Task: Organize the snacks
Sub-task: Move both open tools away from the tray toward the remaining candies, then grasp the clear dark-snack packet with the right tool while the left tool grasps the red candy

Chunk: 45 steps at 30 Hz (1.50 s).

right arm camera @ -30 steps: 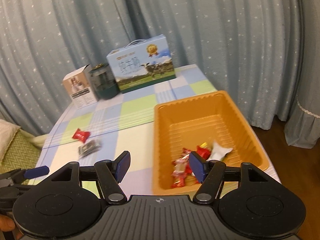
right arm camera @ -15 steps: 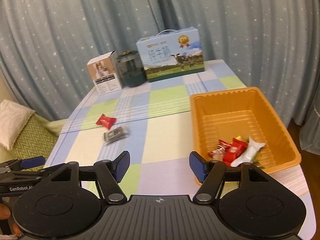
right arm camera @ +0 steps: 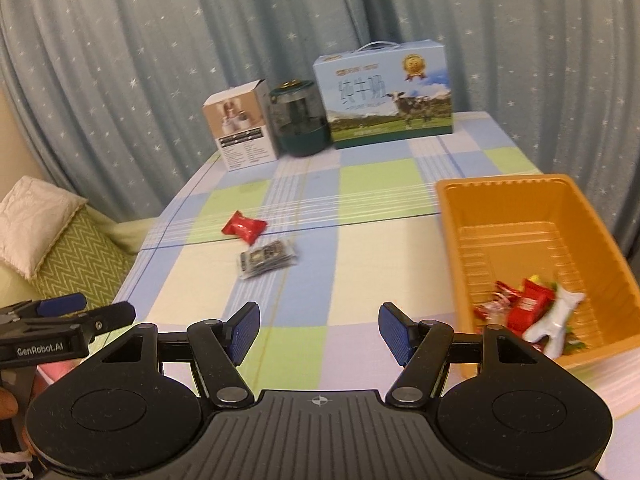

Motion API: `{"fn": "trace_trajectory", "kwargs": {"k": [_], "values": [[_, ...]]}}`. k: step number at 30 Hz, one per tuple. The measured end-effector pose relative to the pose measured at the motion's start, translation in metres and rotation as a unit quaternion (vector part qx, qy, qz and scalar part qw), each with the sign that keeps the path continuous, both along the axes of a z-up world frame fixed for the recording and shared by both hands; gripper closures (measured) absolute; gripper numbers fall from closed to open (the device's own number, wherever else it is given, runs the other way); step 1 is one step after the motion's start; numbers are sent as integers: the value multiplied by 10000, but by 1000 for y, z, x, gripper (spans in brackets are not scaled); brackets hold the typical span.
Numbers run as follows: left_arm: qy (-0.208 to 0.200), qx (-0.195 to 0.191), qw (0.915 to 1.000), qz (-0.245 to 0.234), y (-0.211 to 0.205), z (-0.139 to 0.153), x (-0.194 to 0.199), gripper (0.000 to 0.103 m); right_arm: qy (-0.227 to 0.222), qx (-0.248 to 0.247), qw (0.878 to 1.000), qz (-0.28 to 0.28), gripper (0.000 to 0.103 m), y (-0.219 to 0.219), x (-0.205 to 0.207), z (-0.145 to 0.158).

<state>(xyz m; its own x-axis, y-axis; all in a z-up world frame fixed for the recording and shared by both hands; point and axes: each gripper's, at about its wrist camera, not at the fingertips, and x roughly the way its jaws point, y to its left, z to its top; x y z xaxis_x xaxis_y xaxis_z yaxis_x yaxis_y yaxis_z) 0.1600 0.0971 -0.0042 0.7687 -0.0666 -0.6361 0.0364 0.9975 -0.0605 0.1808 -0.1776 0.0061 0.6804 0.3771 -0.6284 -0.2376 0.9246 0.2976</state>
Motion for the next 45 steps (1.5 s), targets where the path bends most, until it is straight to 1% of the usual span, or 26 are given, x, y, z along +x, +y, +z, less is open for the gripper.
{"fn": "trace_trajectory", "kwargs": {"k": [5,9,15,18,20,22,26,28,31,35,39,42,45], "values": [[17,96,9998,170,18,-12,21,2,73,32,9999,123,37,23,23,-16],[17,91,9993,368,33,-25,40,2,109,68,9996,260,37,45,45,-32],[81,19,9982,593,54,-54,75,2,192,123,9992,327,38,79,83,-66],[108,51,9982,582,61,-68,93,2,195,169,9992,319,38,93,102,-82],[128,79,9980,612,65,-76,104,2,209,187,9992,277,42,102,113,-93],[96,42,9976,689,71,-81,112,2,245,230,9992,207,49,109,124,-102],[48,-88,9961,872,77,-88,122,2,296,350,9989,103,50,123,143,-117],[73,-47,9962,865,77,-89,124,2,344,388,9987,21,50,129,151,-123],[36,5,9961,878,78,-88,124,2,342,465,9983,-97,50,136,162,-127],[15,-111,9952,974,85,-88,122,2,286,450,9983,-216,50,142,177,-128],[47,-254,9936,1104,92,-89,122,2,263,197,9993,-180,49,154,190,-130],[80,-320,9932,1117,94,-90,123,2,64,-436,9990,58,49,172,191,-131],[135,-279,9941,1043,92,-92,124,2,-170,-1058,9937,316,50,186,185,-137]]}}
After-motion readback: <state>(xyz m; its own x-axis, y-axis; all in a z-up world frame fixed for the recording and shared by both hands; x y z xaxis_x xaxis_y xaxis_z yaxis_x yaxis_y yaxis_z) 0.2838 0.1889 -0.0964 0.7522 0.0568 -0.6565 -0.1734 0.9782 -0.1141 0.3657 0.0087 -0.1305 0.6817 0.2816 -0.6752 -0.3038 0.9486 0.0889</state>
